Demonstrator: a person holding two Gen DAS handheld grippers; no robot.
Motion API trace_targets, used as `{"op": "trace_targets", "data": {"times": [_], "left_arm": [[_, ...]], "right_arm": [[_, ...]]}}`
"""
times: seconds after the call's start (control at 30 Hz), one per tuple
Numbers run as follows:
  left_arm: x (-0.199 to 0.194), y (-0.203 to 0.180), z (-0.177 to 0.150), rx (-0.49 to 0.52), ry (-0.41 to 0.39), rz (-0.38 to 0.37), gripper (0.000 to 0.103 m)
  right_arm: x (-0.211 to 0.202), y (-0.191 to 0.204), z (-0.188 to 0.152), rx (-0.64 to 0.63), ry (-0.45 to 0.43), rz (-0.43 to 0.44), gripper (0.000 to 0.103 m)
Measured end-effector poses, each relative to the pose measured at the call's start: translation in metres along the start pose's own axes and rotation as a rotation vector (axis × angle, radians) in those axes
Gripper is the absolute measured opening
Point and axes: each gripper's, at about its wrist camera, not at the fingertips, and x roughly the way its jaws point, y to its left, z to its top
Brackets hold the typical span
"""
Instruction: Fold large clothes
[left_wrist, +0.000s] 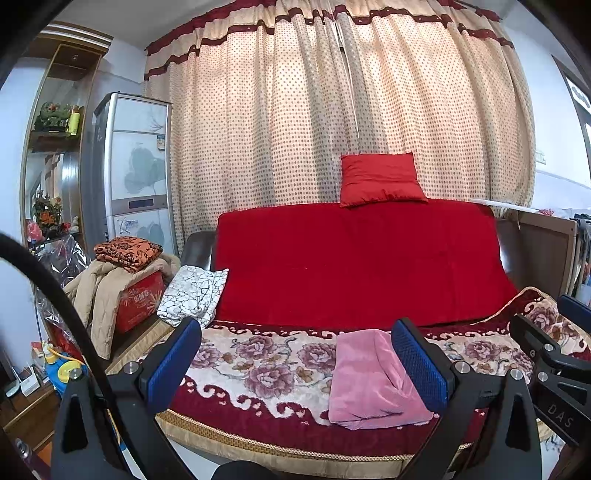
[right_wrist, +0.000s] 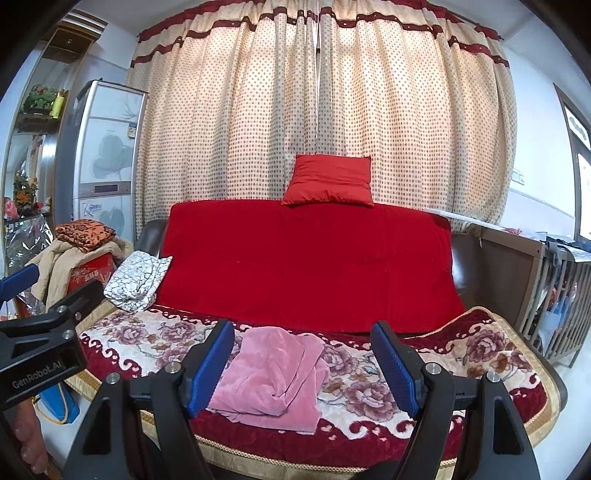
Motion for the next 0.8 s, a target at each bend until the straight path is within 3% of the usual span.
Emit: {"op": "trace_targets", "data": {"times": [0.37, 0.8], "left_arm": [[0.003, -0.012, -0.001, 0.031, 0.017, -0.022, 0.102], [0.03, -0.059, -0.007, 0.12, 0.08, -0.087, 0.102]], "right_arm": [[0.006, -0.008, -0.004, 0.005, 0.024, 0.001, 0.08], [0.028, -0.034, -0.016, 0.052, 0.08, -0.035, 0.08]]}}
